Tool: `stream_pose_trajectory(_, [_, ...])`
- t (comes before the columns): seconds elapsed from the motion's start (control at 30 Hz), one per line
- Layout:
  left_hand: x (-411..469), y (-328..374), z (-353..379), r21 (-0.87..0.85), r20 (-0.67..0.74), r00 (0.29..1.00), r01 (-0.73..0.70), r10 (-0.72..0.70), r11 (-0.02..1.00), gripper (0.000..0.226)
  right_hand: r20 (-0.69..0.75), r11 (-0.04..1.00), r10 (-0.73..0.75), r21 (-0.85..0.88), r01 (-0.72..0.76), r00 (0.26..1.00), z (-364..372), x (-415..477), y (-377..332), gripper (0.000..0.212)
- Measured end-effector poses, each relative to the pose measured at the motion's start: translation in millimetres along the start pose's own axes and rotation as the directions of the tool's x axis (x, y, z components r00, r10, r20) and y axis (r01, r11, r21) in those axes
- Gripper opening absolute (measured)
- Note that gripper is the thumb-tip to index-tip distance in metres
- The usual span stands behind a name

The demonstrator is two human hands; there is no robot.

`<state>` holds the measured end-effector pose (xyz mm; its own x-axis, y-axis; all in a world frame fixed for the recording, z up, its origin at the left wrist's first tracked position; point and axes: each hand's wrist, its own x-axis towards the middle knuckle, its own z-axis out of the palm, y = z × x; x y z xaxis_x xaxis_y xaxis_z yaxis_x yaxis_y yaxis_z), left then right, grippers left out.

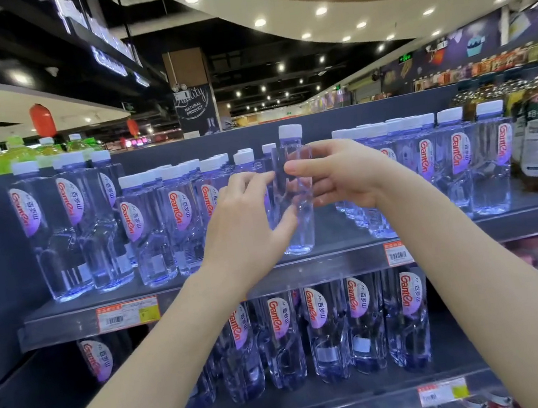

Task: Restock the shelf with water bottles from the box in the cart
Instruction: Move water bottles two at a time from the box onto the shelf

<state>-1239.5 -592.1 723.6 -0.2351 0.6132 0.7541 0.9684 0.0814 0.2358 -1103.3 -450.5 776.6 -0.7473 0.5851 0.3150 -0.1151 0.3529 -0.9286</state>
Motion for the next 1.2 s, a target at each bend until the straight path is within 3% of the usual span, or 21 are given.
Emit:
stream_pose_trajectory(0.13, [-6.1,-3.8,1.9,0.141,-0.035,0.999,-0.001,0.006,0.99,0.062,-0.075,0.99,-0.071,-0.129,0.061,0.995,4.2,13.4,-5.7,0.021])
stream_pose_trajectory(0.27, [-4.8,-11.7,-0.1,0.129,-0.001,1.0,0.031,-0.031,0.991,0.062,-0.147,0.964,-0.05,-0.266,0.009,0.988,14.5,35.7,14.4,0.023])
stream_pose_trajectory(0.47, [-9.4,-15.3,1.6,0.117,0.019,0.999,0.041,-0.044,0.992,0.057,-0.238,0.99,-0.038,-0.142,0.004,0.97,18.1,61.2,46.4,0.022])
stream_pose_trajectory(0.57, [-11.1,-18.4,2.8,0.092,0.015,0.998,0.051,-0.053,0.994,0.054,-0.206,0.978,-0.083,-0.203,0.041,0.975,16.3,64.7,56.6,0.029])
stream_pose_trajectory(0.7, [-11.7,-22.6,2.4,0.069,0.002,0.998,0.056,-0.057,0.996,0.051,-0.212,0.927,-0.068,-0.374,-0.017,0.975,13.9,72.0,62.0,0.048])
stream_pose_trajectory(0.9, [-12.7,-21.1,1.2,0.126,0.006,0.997,0.073,-0.074,0.989,0.067,-0.265,0.926,-0.066,-0.375,-0.04,0.962,17.6,88.3,65.5,0.05])
stream_pose_trajectory(1.2, [-15.8,-22.0,-1.1,0.188,0.029,0.999,0.028,-0.034,0.982,0.069,-0.286,0.894,-0.059,-0.441,-0.077,0.956,22.5,114.1,71.1,0.056])
